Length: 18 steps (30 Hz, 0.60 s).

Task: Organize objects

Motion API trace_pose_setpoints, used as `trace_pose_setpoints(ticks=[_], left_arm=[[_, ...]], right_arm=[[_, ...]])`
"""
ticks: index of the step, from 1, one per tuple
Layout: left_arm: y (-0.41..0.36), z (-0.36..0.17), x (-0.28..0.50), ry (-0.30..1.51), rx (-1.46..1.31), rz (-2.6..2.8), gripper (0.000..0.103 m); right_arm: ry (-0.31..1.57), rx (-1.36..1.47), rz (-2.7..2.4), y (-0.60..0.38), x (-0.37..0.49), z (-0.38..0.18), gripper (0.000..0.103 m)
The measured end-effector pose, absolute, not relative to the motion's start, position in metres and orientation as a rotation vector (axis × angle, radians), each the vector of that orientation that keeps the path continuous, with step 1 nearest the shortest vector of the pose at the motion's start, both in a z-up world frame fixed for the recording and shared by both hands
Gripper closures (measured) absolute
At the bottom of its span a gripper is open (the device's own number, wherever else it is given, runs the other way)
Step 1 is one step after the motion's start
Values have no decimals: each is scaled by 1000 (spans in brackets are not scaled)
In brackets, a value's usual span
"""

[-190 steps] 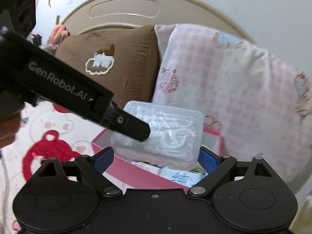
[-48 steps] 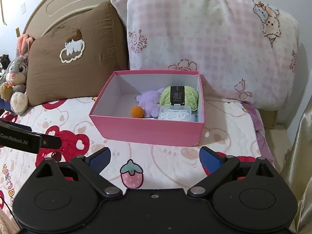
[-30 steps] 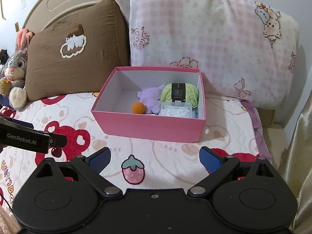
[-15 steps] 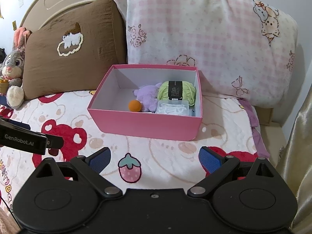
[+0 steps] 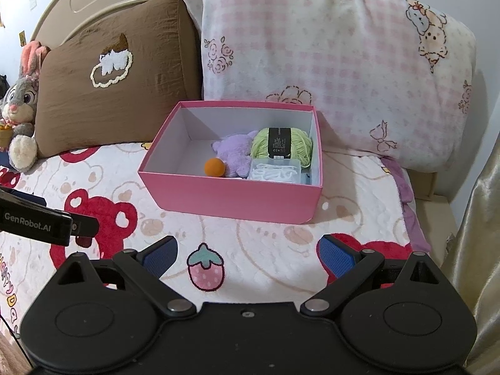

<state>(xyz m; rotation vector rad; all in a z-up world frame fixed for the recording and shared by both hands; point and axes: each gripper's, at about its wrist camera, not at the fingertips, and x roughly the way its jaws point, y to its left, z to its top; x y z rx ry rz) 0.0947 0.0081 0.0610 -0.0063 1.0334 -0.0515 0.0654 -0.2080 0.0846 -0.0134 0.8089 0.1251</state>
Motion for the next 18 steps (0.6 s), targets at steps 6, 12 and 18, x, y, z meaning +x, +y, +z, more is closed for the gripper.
trace_pose_setpoints(ticks=[6, 12, 18], left_arm=[[8, 62, 96, 1034, -4, -54, 1], [8, 62, 95, 1030, 0, -56, 1], [4, 63, 95, 1035, 14, -57, 1]], right_arm=[[812, -19, 125, -207, 64, 84, 4], [811, -18, 122, -206, 63, 84, 4], [812, -18, 122, -206, 63, 84, 4]])
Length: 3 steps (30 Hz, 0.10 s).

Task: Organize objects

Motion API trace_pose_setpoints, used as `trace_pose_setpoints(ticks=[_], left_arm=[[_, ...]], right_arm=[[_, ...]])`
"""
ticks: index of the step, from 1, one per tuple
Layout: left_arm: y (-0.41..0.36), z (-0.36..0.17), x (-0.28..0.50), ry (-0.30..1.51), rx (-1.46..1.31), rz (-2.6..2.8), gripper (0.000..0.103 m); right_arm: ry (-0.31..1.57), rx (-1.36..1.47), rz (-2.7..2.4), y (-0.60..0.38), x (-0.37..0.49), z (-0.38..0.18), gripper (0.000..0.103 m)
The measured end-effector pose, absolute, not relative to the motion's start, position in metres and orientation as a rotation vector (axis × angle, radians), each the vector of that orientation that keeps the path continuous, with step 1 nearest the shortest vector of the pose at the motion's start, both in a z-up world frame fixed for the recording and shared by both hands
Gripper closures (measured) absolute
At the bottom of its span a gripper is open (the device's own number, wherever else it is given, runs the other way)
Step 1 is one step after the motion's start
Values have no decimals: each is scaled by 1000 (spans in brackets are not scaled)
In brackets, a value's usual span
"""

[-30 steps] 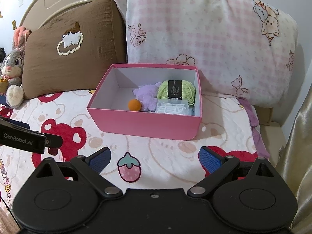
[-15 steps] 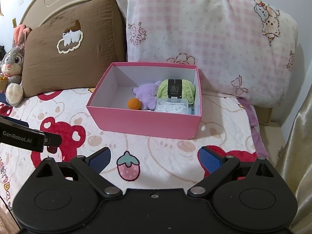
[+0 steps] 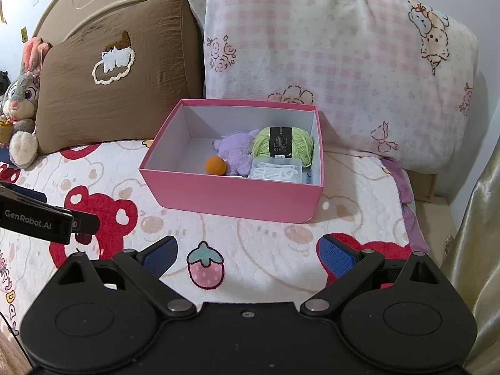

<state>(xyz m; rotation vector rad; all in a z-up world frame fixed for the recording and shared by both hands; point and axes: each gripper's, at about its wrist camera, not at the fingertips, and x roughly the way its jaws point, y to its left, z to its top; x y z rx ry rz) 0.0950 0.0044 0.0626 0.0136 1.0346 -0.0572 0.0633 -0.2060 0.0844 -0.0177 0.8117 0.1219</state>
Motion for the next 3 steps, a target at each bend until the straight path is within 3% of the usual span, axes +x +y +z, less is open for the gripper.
trace_pose_setpoints(ticks=[3], left_arm=[[3, 63, 95, 1037, 18, -56, 1]], right_arm=[[811, -17, 120, -206, 63, 84, 4]])
